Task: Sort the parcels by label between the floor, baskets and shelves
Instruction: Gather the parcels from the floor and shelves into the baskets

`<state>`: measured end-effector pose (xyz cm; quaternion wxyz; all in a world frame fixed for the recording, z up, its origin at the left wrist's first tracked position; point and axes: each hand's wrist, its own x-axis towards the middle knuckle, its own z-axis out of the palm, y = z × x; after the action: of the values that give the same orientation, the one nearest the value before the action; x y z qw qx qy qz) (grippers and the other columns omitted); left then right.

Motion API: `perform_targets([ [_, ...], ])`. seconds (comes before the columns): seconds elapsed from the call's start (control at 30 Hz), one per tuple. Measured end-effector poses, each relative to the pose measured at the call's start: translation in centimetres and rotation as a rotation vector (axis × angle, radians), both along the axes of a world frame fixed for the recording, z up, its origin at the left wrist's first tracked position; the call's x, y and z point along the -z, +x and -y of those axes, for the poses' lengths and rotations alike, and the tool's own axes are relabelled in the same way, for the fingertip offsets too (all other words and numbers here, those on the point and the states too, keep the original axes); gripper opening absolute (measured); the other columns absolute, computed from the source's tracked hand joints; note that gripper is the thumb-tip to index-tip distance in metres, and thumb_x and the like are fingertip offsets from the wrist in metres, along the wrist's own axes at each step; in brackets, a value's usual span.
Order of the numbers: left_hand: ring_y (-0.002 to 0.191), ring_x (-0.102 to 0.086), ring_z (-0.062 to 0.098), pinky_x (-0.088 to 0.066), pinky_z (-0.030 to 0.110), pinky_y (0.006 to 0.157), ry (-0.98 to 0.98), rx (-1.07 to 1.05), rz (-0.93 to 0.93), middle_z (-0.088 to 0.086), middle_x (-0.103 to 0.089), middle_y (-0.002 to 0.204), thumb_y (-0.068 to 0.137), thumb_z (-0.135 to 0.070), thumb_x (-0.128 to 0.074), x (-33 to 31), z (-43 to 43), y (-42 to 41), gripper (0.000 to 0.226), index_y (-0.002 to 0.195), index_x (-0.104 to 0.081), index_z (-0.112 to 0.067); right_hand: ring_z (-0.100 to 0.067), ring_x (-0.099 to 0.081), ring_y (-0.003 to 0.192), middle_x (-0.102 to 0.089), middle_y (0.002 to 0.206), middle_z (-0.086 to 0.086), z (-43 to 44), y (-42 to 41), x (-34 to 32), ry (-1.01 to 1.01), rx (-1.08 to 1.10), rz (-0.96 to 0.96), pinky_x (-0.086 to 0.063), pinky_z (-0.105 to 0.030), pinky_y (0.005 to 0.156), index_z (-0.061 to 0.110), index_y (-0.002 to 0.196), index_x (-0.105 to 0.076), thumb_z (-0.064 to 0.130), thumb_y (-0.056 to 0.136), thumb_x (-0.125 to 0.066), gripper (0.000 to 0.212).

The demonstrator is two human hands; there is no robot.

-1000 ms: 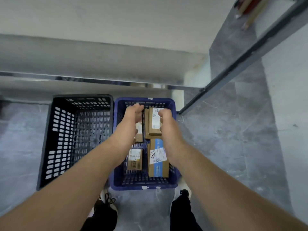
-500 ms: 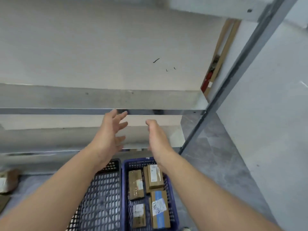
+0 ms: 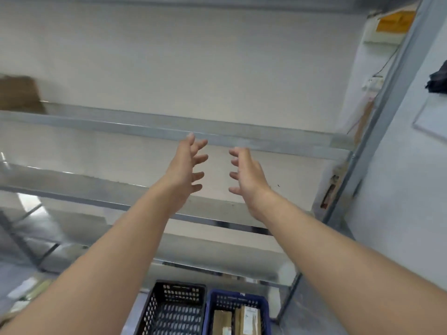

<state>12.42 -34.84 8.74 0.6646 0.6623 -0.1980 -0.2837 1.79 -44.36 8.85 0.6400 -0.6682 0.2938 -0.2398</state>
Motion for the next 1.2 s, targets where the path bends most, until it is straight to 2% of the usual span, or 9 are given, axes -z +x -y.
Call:
perform_targets([
  [0.1,0.132,-0.047,0.037,-0.033,0.058,0.115,-0.003,-0.057,0.083,-0.005,-0.052,0.148,0.092,-0.078,-0.024,-3.7,-1.8,-2.2,0.063,0.141,-0.054,-0.050,-0.035,-0.060,0.127,-0.056,0.140,-0.017,-1.3,-1.2,-3.8,-0.013,-0.051,0.049,-0.050,-0.056,0.111,0.024,0.115,-0.063,0.042,0.113,-0.040,0.029],
  [0.27,0.137,-0.043,0.037,-0.034,0.057,0.114,-0.019,-0.197,0.193,-0.005,-0.047,0.153,0.089,-0.080,-0.022,-7.0,-6.3,-4.8,0.065,0.143,-0.049,-0.054,-0.029,-0.061,0.118,-0.062,0.115,0.001,-4.2,-1.6,-7.1,-0.043,-0.173,0.118,-0.051,-0.045,0.095,0.025,0.141,-0.061,0.048,0.113,-0.037,0.043],
  [0.33,0.141,-0.039,0.038,-0.032,0.058,0.116,-0.025,-0.274,0.217,-0.003,-0.043,0.157,0.093,-0.078,-0.021,-7.2,-9.1,-5.7,0.063,0.146,-0.045,-0.053,-0.028,-0.060,0.115,-0.063,0.124,-0.008,-6.4,-1.7,-7.4,-0.043,-0.252,0.116,-0.051,-0.048,0.099,0.023,0.145,-0.060,0.049,0.113,-0.037,0.047],
  [0.43,0.145,-0.033,0.038,-0.027,0.059,0.118,-0.008,-0.420,0.225,-0.002,-0.040,0.159,0.097,-0.074,-0.021,-6.9,-14.1,-7.1,0.061,0.149,-0.042,-0.050,-0.041,-0.055,0.132,-0.054,0.145,-0.021,-10.6,-1.1,-7.4,-0.008,-0.358,0.109,-0.050,-0.058,0.110,0.022,0.136,-0.061,0.049,0.112,-0.036,0.044],
  [0.63,0.149,-0.028,0.029,-0.021,0.060,0.120,0.065,-0.654,0.206,0.002,-0.033,0.162,0.103,-0.065,-0.018,-4.9,-25.0,-9.1,0.061,0.154,-0.038,-0.039,-0.031,-0.058,0.116,-0.058,0.118,-0.006,-20.4,1.4,-5.4,-0.011,-0.548,0.069,-0.050,-0.060,0.112,0.029,0.133,-0.058,0.053,0.111,-0.033,0.041],
  [0.73,0.148,-0.029,0.029,-0.023,0.054,0.120,0.075,-0.741,0.159,0.002,-0.035,0.160,0.104,-0.062,-0.020,-3.8,-30.3,-8.9,0.059,0.154,-0.040,-0.037,-0.025,-0.052,0.119,-0.052,0.126,0.000,-25.3,2.9,-4.2,0.020,-0.631,0.031,-0.050,-0.055,0.108,0.028,0.144,-0.056,0.054,0.111,-0.033,0.048],
  [0.87,0.150,-0.027,0.028,-0.020,0.052,0.123,0.109,-0.787,0.154,0.002,-0.031,0.163,0.105,-0.060,-0.017,-2.4,-36.7,-7.2,0.060,0.156,-0.036,-0.033,-0.026,-0.054,0.122,-0.056,0.112,0.009,-31.8,5.5,-2.6,0.024,-0.668,0.032,-0.049,-0.057,0.112,0.029,0.127,-0.061,0.050,0.111,-0.033,0.037],
  [1.03,0.151,-0.025,0.031,-0.022,0.059,0.121,0.177,-0.778,0.109,0.001,-0.030,0.164,0.102,-0.067,-0.019,-0.7,-44.7,-3.5,0.063,0.155,-0.036,-0.039,-0.028,-0.048,0.147,-0.050,0.160,-0.002,-38.9,9.5,-0.5,0.028,-0.662,0.009,-0.042,-0.060,0.122,0.027,0.157,-0.054,0.055,0.109,-0.034,0.059],
  [1.2,0.150,-0.027,0.028,-0.023,0.060,0.120,0.203,-0.764,0.039,0.001,-0.031,0.164,0.100,-0.070,-0.020,1.2,-52.9,1.4,0.063,0.153,-0.039,-0.042,-0.026,-0.053,0.133,-0.059,0.126,0.008,-45.7,13.8,2.1,0.088,-0.635,-0.054,-0.046,-0.059,0.117,0.028,0.142,-0.060,0.052,0.109,-0.037,0.046],
])
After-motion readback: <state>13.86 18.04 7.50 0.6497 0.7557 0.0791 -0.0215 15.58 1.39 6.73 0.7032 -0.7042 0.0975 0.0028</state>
